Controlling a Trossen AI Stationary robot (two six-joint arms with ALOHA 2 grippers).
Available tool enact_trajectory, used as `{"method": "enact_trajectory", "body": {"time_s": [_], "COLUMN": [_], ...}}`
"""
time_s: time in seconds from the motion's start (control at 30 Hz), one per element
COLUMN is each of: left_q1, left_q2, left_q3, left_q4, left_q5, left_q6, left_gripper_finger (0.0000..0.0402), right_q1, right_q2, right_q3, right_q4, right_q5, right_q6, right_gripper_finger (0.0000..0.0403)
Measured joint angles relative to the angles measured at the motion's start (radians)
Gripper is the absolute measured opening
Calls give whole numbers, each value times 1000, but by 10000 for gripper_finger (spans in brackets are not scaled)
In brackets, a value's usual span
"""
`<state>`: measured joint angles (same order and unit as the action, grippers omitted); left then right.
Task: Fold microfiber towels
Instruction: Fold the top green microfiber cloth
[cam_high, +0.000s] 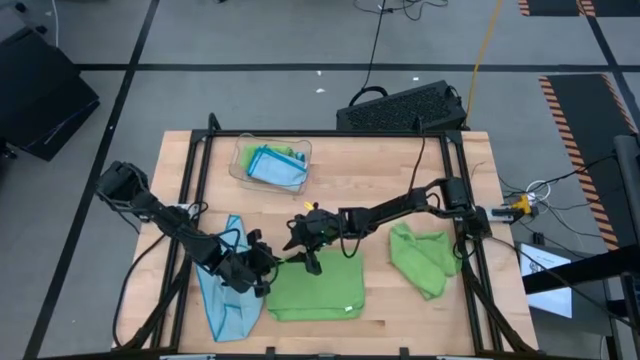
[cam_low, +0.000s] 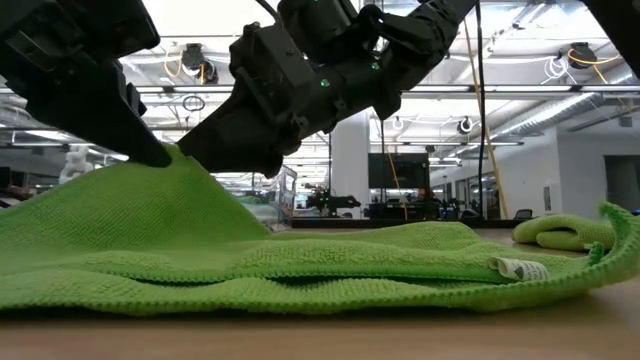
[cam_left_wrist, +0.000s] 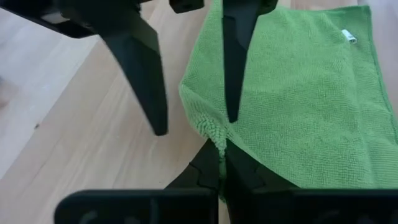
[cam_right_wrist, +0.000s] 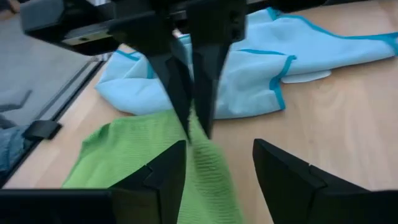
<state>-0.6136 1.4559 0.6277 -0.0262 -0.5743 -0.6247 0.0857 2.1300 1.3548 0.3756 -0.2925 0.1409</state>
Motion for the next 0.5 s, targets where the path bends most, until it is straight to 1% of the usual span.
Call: {"method": "enact_trajectory", "body": {"time_s": [0.27,0.5], "left_q1": [0,0], "left_q2": [0,0], "left_q3": [0,0], "left_q4": [2,2], "left_q5": [-3,-11], "left_q6": [2,2], "left_gripper_finger": [7,8], "right_q1": [14,14], "right_q2": [0,0], "right_q3": [0,0], "right_q4": [-5,-18], "right_q5": [-26,-27], "right_q6": [-34,-67], "right_gripper_finger": [134,69]}}
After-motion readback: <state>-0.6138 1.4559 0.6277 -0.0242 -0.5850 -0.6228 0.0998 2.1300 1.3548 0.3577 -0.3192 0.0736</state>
